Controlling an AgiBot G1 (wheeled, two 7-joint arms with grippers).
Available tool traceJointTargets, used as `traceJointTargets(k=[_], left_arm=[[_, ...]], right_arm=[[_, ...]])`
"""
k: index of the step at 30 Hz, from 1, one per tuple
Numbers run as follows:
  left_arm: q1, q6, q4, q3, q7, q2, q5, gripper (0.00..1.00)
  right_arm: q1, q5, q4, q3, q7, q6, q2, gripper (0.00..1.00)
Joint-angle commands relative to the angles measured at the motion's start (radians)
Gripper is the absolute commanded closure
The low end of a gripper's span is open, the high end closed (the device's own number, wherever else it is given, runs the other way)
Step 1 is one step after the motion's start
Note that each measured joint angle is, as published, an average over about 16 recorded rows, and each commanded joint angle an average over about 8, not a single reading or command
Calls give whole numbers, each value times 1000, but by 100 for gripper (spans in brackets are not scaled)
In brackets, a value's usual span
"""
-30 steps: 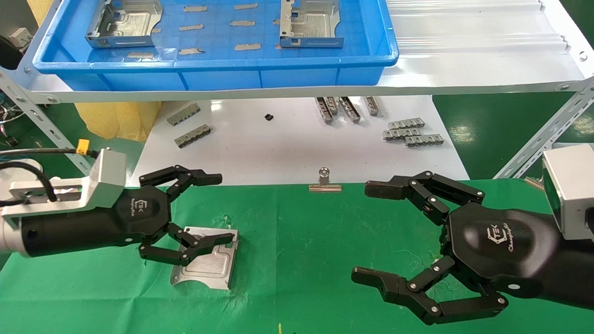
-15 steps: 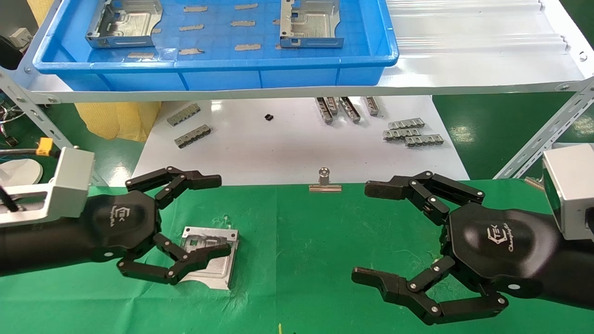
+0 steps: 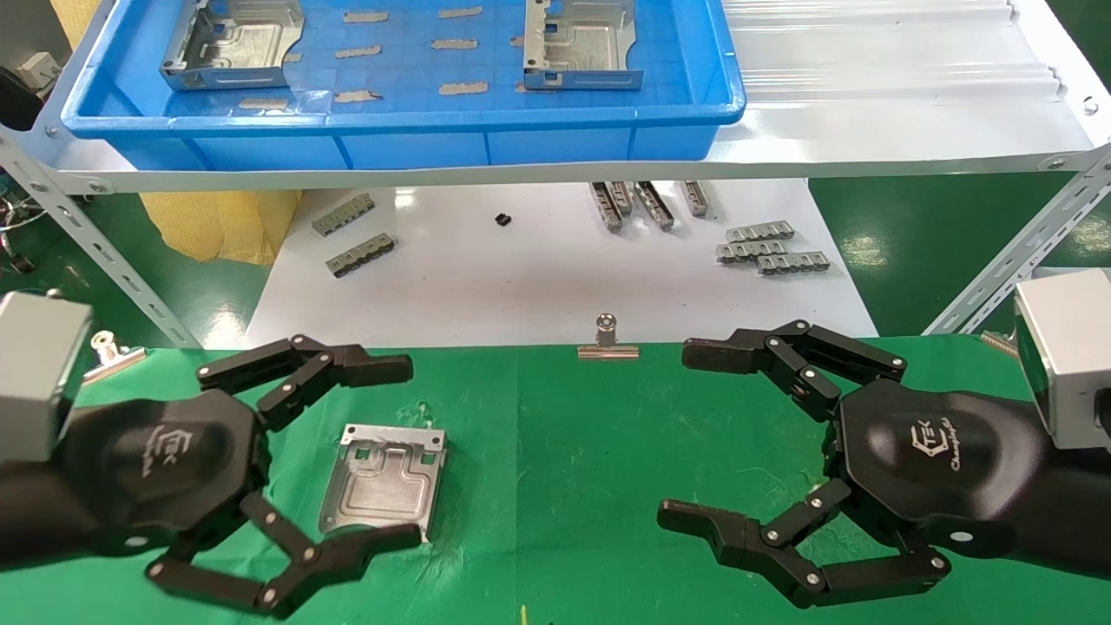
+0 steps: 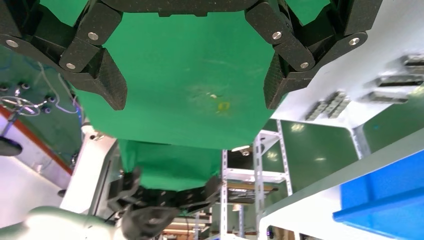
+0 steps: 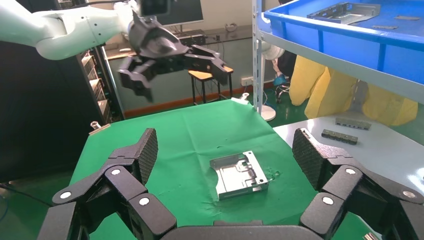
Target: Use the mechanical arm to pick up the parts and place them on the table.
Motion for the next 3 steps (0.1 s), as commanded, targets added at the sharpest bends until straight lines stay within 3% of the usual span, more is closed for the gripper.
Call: traceJointTargets(k=[1,3], left_arm=[[36,-6,-69,-36,-43,-21,-15,0],[47,-8,-89,-46,-56,-27,-19,0]], right_arm=[[0,0,0,0,0,0,0,0],[0,0,0,0,0,0,0,0]])
